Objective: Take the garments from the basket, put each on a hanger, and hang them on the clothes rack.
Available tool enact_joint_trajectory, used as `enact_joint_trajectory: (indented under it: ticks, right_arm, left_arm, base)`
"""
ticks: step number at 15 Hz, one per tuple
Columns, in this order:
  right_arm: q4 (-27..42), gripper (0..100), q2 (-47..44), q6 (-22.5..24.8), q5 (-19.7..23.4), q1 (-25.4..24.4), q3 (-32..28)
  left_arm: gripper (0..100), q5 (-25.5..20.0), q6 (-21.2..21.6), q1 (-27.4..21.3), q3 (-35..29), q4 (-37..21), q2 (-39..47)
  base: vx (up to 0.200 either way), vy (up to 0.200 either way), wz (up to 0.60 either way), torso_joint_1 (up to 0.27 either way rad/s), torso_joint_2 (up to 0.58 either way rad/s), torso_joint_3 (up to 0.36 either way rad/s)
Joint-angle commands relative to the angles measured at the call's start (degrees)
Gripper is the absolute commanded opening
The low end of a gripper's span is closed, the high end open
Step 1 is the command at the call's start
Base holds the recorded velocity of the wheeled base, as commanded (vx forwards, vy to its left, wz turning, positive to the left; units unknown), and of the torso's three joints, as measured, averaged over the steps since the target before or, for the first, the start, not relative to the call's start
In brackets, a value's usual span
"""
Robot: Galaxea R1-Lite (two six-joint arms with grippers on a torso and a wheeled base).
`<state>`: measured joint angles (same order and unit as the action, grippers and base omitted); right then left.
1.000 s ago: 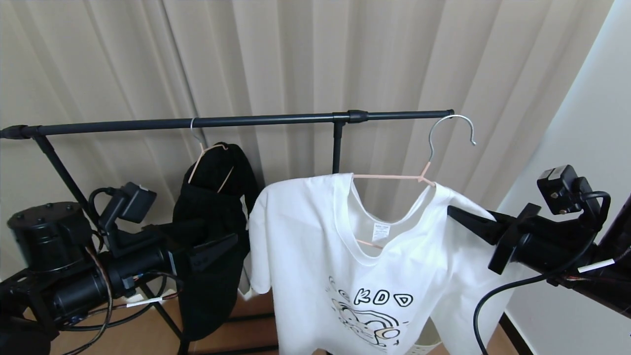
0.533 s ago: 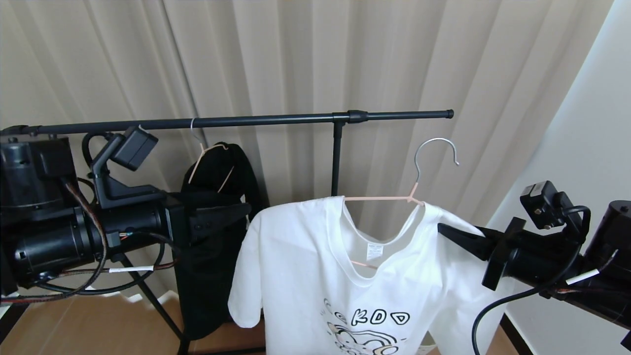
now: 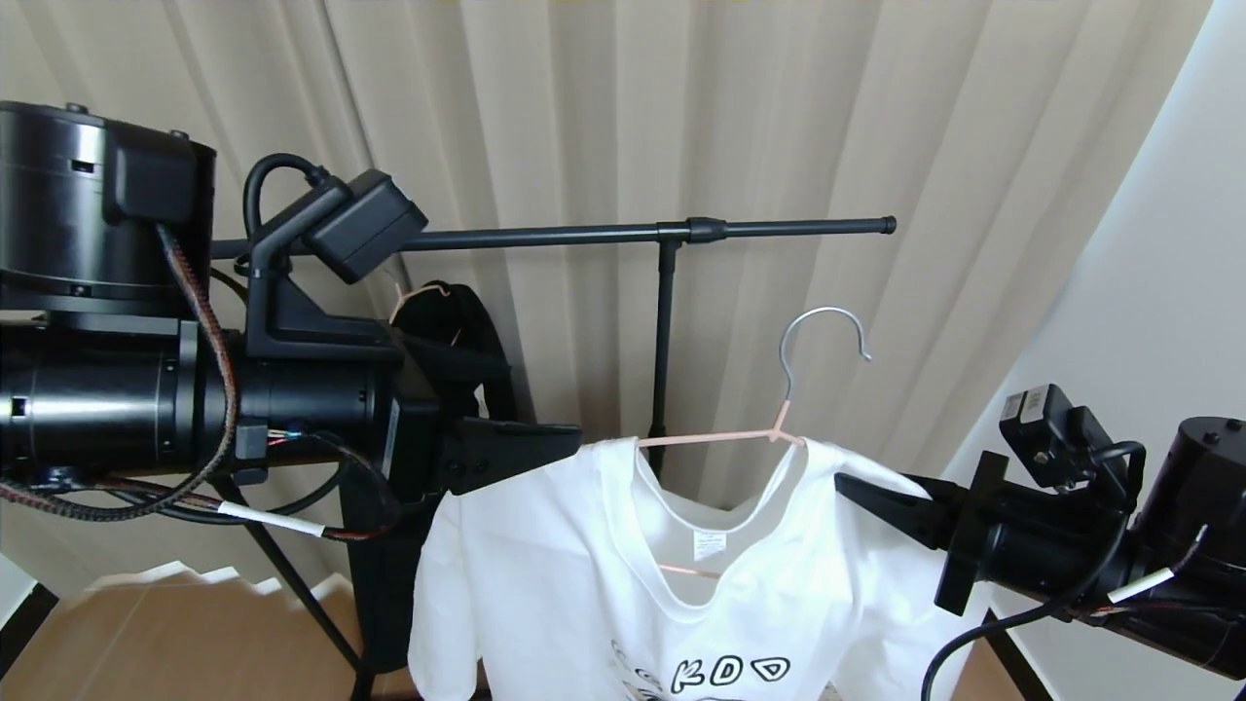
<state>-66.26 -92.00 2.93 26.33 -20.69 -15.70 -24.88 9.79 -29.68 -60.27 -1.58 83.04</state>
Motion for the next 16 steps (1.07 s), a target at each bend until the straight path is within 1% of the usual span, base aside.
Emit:
enact_joint_trajectory:
  ticks: [1, 2, 5, 6, 8, 9, 11, 13, 16]
  right_arm:
    - [0.0, 0, 0.5, 0.1, 0.0, -0.9, 0.4]
    - [0.0, 0, 0.6, 0.1, -0.1, -1.6, 0.4]
    - [0.0, 0, 0.7, 1.1, -0.1, -1.8, 0.4]
    - [0.0, 0, 1.1, 1.2, -0.1, -1.9, 0.5]
    - [0.0, 0, 1.5, 1.2, -0.1, -2.3, 0.5]
    - [0.1, 0, 1.6, 1.3, -0.1, -2.3, 0.6]
    - [0.1, 0, 1.6, 1.3, -0.2, -2.3, 0.6]
    - [0.1, 0, 1.6, 1.3, -0.3, -3.2, 0.7]
    - [0.1, 0, 1.7, 1.4, -0.3, -3.4, 0.7]
  left_arm:
    - [100, 1.1, 1.1, -2.3, -2.0, -1.1, 2.1]
    - [100, 1.7, 2.5, -3.7, -3.8, -3.9, 2.9]
    - [100, 1.7, 7.4, -4.2, -8.4, -10.4, 5.2]
    - [100, 1.7, 10.1, -4.3, -9.7, -12.7, 6.1]
    - [100, 1.7, 13.8, -4.5, -10.1, -13.5, 7.1]
    - [100, 1.7, 14.7, -4.8, -10.1, -13.8, 7.6]
    - [100, 1.8, 15.5, -6.1, -10.0, -13.8, 8.5]
    - [100, 1.8, 17.7, -6.4, -10.0, -13.8, 9.2]
    - [100, 1.6, 19.4, -7.3, -10.0, -14.5, 9.9]
  base:
    - [0.000, 0.000, 0.00, 0.000, 0.00, 0.000]
    - [0.000, 0.000, 0.00, 0.000, 0.00, 0.000]
    - [0.000, 0.000, 0.00, 0.000, 0.00, 0.000]
    - [0.000, 0.000, 0.00, 0.000, 0.00, 0.000]
    - [0.000, 0.000, 0.00, 0.000, 0.00, 0.000]
    - [0.000, 0.000, 0.00, 0.000, 0.00, 0.000]
    - [0.000, 0.000, 0.00, 0.000, 0.00, 0.000]
    - [0.000, 0.000, 0.00, 0.000, 0.00, 0.000]
    - [0.000, 0.000, 0.00, 0.000, 0.00, 0.000]
